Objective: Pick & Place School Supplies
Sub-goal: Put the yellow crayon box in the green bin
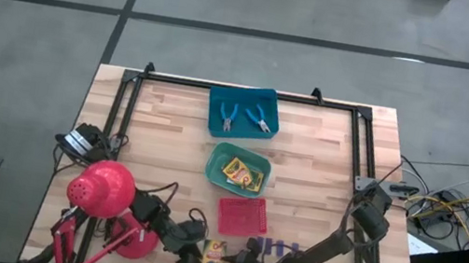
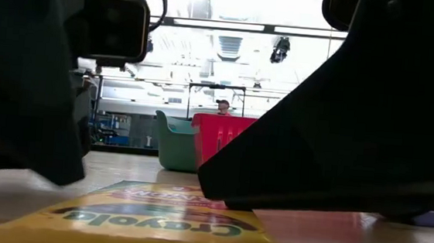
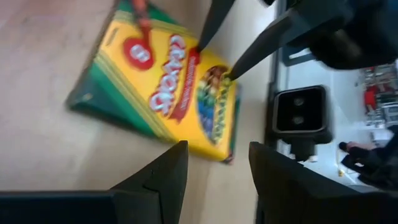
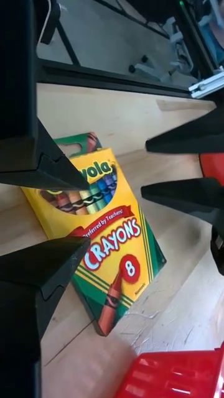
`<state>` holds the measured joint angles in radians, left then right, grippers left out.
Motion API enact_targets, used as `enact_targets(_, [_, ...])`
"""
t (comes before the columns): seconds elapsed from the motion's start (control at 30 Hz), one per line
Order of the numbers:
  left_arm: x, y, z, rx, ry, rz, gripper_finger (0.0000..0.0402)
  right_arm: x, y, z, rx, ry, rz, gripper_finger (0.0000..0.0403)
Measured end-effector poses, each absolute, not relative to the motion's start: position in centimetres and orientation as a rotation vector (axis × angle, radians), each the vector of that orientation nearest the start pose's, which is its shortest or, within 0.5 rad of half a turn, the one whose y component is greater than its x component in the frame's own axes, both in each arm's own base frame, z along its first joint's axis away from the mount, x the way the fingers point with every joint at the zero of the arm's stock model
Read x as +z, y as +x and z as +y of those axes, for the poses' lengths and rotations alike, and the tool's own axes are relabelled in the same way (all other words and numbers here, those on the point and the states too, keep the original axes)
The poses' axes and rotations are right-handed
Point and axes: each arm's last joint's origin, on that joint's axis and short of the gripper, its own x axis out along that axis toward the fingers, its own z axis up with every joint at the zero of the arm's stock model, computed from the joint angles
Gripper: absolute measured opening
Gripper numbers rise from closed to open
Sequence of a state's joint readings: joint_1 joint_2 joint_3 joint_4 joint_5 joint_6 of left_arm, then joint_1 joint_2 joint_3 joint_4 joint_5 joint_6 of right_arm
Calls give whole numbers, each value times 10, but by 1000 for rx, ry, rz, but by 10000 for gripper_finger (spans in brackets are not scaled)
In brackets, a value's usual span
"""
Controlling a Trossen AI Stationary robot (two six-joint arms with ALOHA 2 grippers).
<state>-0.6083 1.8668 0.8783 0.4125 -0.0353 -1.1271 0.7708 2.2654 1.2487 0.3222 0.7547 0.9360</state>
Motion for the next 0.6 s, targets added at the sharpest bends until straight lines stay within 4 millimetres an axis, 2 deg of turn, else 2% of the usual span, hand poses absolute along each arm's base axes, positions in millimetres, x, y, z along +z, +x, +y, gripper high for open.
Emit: enact_targets(0.6, [133, 303, -201, -142, -997, 785, 177, 82, 333, 297, -268, 411, 553, 125])
